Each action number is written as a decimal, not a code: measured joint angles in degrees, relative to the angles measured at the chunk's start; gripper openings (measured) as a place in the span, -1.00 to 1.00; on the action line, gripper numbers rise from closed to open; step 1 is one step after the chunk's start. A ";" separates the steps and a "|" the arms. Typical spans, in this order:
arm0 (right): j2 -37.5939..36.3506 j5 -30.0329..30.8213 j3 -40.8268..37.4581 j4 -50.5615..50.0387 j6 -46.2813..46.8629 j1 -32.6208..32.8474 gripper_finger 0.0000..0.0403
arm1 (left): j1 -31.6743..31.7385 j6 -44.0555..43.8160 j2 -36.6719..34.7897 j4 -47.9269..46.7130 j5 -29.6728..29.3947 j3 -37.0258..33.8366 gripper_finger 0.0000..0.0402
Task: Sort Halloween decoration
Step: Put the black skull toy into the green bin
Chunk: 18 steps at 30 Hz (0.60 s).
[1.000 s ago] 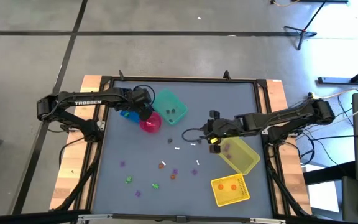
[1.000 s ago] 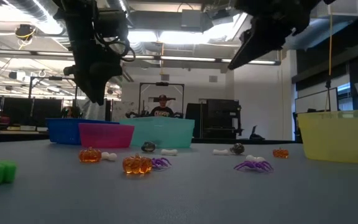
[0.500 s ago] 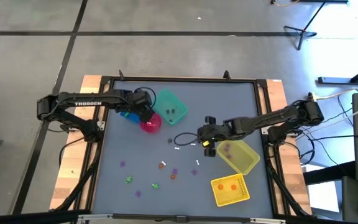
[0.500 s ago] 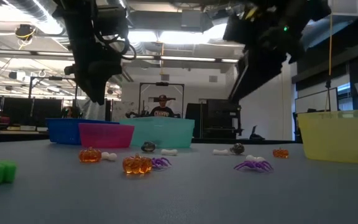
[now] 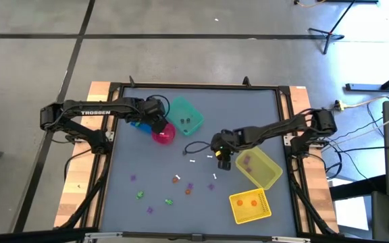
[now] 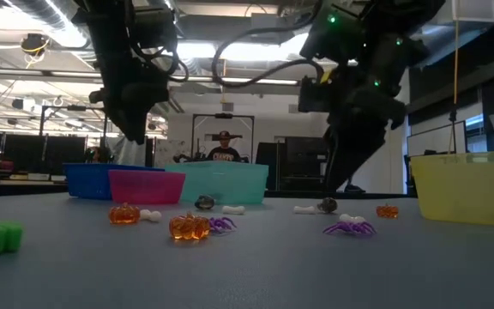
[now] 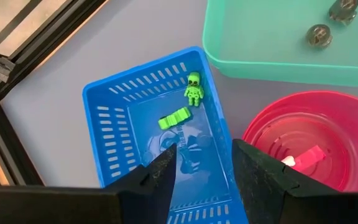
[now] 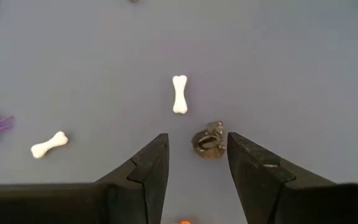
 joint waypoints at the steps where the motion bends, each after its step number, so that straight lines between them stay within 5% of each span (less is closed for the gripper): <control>1: 0.38 0.09 0.00 0.00 -0.02 0.00 -0.20 | 0.00 0.00 0.00 0.15 0.00 0.02 -0.31; 18: 4.77 2.65 -0.01 2.06 -1.42 0.00 -0.20 | -0.02 0.04 0.00 1.71 0.00 0.00 -0.31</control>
